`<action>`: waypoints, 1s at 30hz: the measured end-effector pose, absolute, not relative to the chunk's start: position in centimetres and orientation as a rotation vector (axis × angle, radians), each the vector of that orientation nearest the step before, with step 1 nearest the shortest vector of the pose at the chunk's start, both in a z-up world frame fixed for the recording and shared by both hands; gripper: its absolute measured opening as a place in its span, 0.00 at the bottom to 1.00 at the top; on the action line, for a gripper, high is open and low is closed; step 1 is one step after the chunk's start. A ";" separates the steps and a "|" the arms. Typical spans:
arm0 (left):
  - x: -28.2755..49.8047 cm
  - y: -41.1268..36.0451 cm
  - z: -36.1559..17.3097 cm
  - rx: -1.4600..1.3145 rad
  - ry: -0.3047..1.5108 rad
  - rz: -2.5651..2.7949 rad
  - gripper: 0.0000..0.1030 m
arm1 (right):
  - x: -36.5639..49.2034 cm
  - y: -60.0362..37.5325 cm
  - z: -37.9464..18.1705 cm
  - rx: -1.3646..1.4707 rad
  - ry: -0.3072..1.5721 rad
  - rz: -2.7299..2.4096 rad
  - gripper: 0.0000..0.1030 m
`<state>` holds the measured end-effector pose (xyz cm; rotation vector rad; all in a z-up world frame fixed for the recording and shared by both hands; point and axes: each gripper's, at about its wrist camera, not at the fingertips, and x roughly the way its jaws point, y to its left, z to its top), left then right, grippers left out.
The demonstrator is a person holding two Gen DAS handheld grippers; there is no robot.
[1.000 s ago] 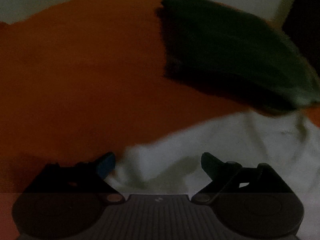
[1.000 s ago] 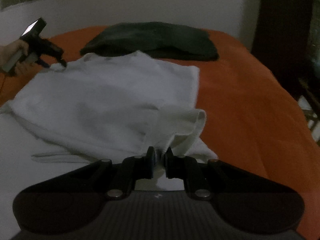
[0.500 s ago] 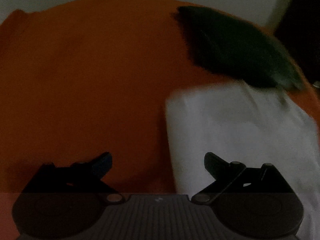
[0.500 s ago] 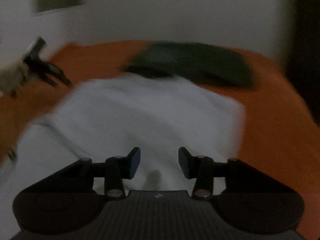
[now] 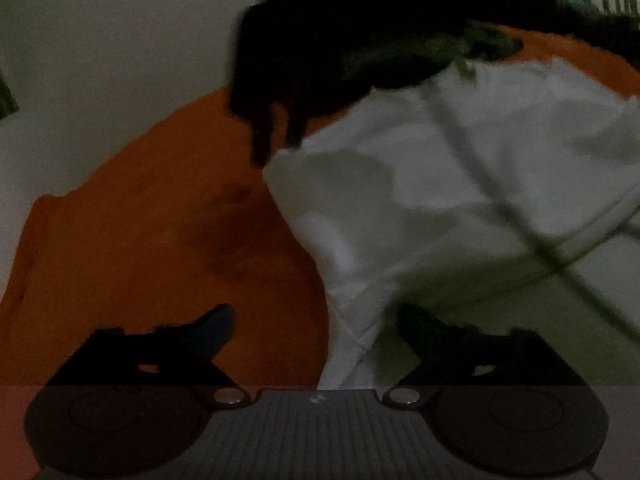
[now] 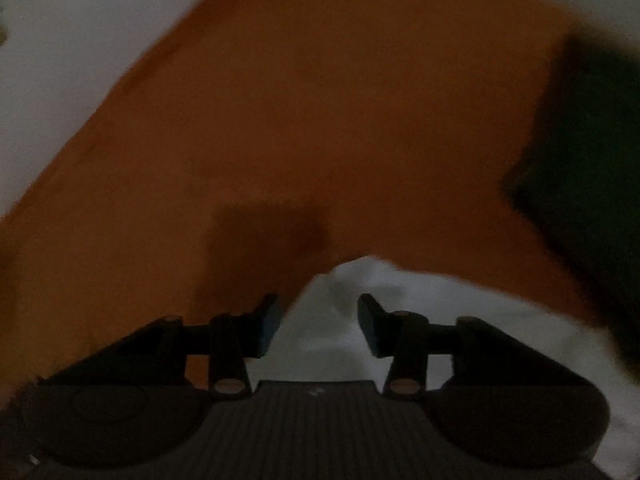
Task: Fold clothes
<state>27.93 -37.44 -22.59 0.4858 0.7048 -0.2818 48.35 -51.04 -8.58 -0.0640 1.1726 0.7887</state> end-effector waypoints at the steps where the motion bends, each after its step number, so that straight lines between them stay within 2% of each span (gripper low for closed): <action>1: 28.0 -37.6 -23.1 0.498 0.713 -0.295 0.70 | 49.2 -50.1 -9.2 -0.048 1.222 0.791 0.50; 2: 27.8 -37.6 -23.4 0.491 0.708 -0.319 0.59 | 50.1 -49.1 -9.8 -0.033 1.271 0.792 0.52; 3: 27.5 -37.7 -23.6 0.483 0.702 -0.344 0.41 | 50.1 -48.5 -9.9 -0.063 1.265 0.772 0.52; 4: 27.1 -37.7 -24.0 0.471 0.691 -0.367 0.30 | 50.1 -47.8 -10.0 -0.092 1.259 0.751 0.51; 5: 26.7 -37.7 -24.3 0.464 0.676 -0.383 0.13 | 50.1 -47.2 -10.1 -0.122 1.253 0.731 0.40; 6: 26.1 -37.8 -24.6 0.477 0.649 -0.367 0.11 | 50.1 -46.6 -10.3 -0.152 1.246 0.710 0.26; 7: 25.5 -37.8 -24.9 0.487 0.622 -0.351 0.09 | 50.5 -46.0 -10.2 -0.206 1.225 0.664 0.06; 8: 25.0 -37.7 -25.1 0.486 0.596 -0.330 0.08 | 50.4 -45.7 -9.8 -0.221 1.192 0.651 0.06; 9: 24.6 -37.4 -25.2 0.477 0.578 -0.309 0.07 | 50.0 -45.8 -8.6 -0.190 1.104 0.667 0.06; 10: 24.4 -36.7 -24.9 0.443 0.594 -0.291 0.07 | 49.5 -46.0 -7.5 -0.160 1.017 0.682 0.01; 11: 24.3 -36.0 -24.7 0.408 0.609 -0.274 0.07 | 49.1 -46.1 -6.4 -0.130 0.930 0.695 0.02; 15: 24.1 -34.8 -24.6 0.339 0.651 -0.241 0.08 | 49.9 -46.3 -6.3 -0.106 0.963 0.678 0.03; 18: 24.3 -34.2 -24.4 0.238 0.688 -0.210 0.09 | 49.9 -46.7 -6.7 -0.091 1.026 0.695 0.11; 20: 24.0 -33.8 -24.7 0.220 0.686 -0.209 0.09 | 49.0 -47.4 -7.5 -0.087 1.119 0.744 0.31; 24: 23.2 -34.2 -25.9 0.280 0.642 -0.224 0.09 | 48.8 -46.9 -8.5 -0.206 1.117 0.720 0.34; 25: 23.0 -34.0 -26.0 0.281 0.636 -0.227 0.09 | 49.1 -46.7 -8.7 -0.233 1.115 0.709 0.34; 26: 22.9 -33.8 -26.0 0.267 0.638 -0.228 0.09 | 49.1 -46.5 -8.6 -0.225 1.093 0.705 0.24; 27: 22.9 -33.6 -26.0 0.254 0.640 -0.228 0.09 | 49.2 -46.3 -8.4 -0.217 1.072 0.700 0.10; 30: 23.0 -33.2 -26.2 0.244 0.642 -0.220 0.12 | 49.4 -45.8 -8.0 -0.197 0.998 0.666 0.04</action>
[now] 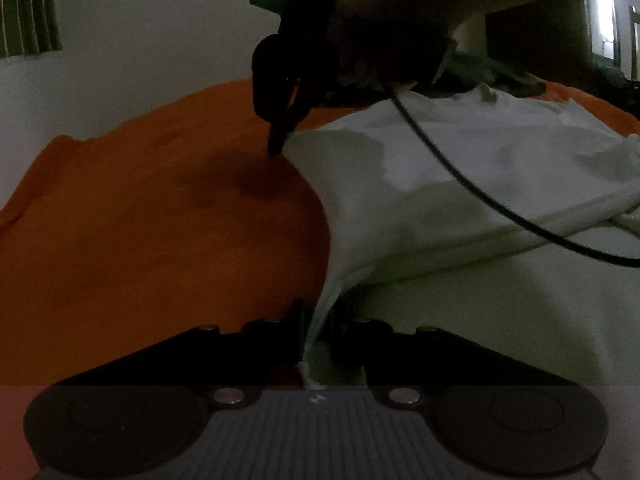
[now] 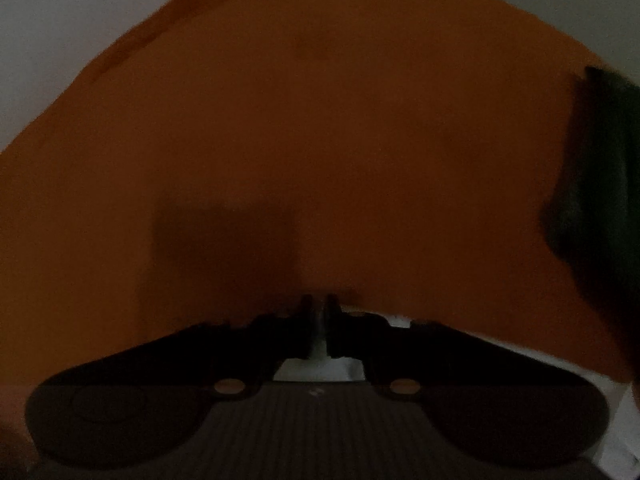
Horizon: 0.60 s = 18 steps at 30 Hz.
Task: Fold clothes
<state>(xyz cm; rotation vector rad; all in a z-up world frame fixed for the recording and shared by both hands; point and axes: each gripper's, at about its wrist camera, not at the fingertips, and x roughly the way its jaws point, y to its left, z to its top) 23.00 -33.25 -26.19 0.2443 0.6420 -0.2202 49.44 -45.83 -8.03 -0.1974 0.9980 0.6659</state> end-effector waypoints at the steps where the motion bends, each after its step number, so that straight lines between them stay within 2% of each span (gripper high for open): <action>1: 22.9 -33.2 -26.2 0.249 0.643 -0.218 0.12 | 49.6 -45.8 -7.9 -0.193 0.966 0.641 0.04; 4: 22.7 -33.3 -25.9 0.265 0.650 -0.213 0.14 | 49.1 -45.4 -9.1 -0.179 0.949 0.596 0.07; 6: 22.6 -33.3 -25.3 0.281 0.653 -0.212 0.19 | 48.6 -46.8 -8.4 -0.145 0.964 0.611 0.08; 8: 22.2 -32.4 -24.0 0.281 0.642 -0.218 0.24 | 47.2 -49.9 -6.5 -0.112 0.904 0.645 0.17; 11: 22.5 -31.4 -21.3 0.253 0.619 -0.258 0.17 | 41.8 -55.2 -3.8 -0.121 0.836 0.632 0.23; 16: 25.3 -33.1 -16.0 0.073 0.580 -0.370 0.19 | 31.4 -65.4 -2.3 -0.016 0.735 0.490 0.23; 17: 26.0 -34.1 -15.2 0.038 0.576 -0.409 0.27 | 29.0 -67.6 -2.7 0.015 0.716 0.442 0.23; 18: 26.9 -35.8 -15.0 0.044 0.560 -0.439 0.44 | 26.8 -68.6 -3.3 0.021 0.681 0.383 0.23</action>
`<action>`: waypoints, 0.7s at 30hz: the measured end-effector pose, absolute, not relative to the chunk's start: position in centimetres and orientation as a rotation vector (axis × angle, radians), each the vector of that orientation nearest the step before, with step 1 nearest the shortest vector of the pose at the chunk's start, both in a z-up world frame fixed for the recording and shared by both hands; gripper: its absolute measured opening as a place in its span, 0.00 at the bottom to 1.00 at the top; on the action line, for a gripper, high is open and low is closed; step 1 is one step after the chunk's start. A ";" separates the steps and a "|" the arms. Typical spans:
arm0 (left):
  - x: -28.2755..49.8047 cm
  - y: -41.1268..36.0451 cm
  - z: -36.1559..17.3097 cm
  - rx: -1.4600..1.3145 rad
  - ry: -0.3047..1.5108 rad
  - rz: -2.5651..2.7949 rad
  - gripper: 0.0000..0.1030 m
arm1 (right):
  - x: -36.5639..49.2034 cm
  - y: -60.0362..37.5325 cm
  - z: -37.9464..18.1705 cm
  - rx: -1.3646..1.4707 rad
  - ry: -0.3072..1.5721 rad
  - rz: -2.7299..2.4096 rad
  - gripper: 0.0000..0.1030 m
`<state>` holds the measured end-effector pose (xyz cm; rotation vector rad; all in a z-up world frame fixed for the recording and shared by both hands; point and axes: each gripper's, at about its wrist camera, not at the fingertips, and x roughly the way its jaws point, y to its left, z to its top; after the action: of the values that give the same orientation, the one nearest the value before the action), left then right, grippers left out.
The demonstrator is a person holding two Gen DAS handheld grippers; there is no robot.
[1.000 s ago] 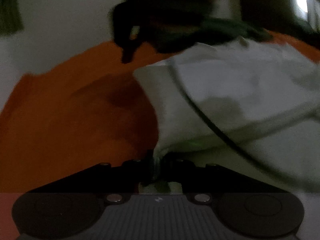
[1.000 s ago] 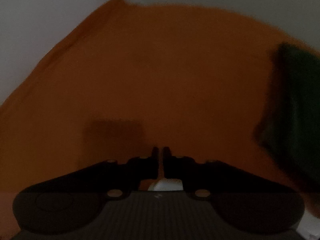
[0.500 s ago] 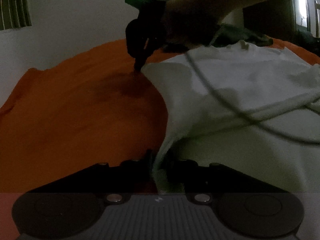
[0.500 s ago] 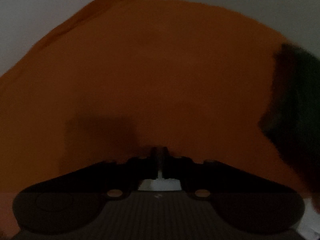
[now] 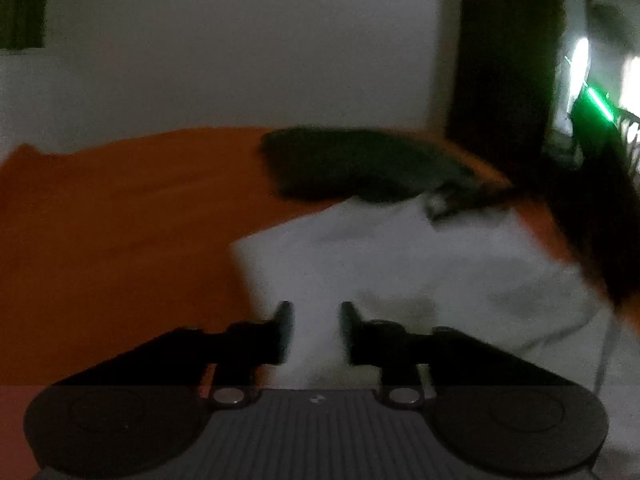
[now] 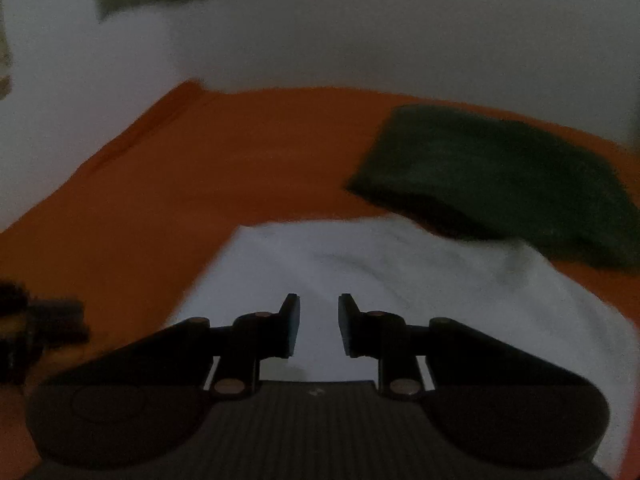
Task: Fold clothes
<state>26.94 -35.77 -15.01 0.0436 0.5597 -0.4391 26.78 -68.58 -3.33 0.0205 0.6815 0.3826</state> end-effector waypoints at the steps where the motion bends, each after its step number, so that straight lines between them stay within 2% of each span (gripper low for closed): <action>1: 27.8 -37.5 -14.9 0.052 0.542 -0.463 0.53 | 24.6 -69.6 -4.0 0.026 0.647 0.323 0.25; 2: 28.7 -39.4 -15.3 0.071 0.521 -0.465 0.64 | 23.1 -70.5 -5.2 0.017 0.636 0.286 0.28; 3: 29.7 -41.1 -15.9 0.084 0.510 -0.462 0.71 | 21.7 -71.4 -6.5 0.009 0.625 0.249 0.30; 8: 36.7 -44.9 -23.2 0.124 0.690 -0.271 0.72 | 19.9 -74.9 -14.7 -0.003 0.657 0.058 0.30; 10: 37.6 -44.1 -25.7 0.192 0.670 -0.196 1.00 | 18.4 -77.0 -15.3 0.037 0.608 0.105 0.30; 12: 37.7 -42.5 -26.5 0.229 0.622 -0.107 1.00 | 17.4 -78.5 -15.5 0.009 0.607 0.088 0.30; 13: 38.2 -41.7 -26.2 0.183 0.651 -0.074 1.00 | 17.3 -78.9 -15.4 -0.037 0.628 0.050 0.46; 18: 38.9 -40.7 -22.3 -0.058 0.717 -0.049 0.99 | 15.1 -81.7 -12.7 0.084 0.685 0.010 0.47; 21: 38.0 -44.1 -21.4 -0.010 0.694 -0.233 1.00 | 13.9 -81.9 -11.8 0.103 0.686 0.017 0.47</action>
<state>38.05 -44.12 -21.36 -0.0102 0.6943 -0.2327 13.91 -81.90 -11.78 0.1030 0.6856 0.0173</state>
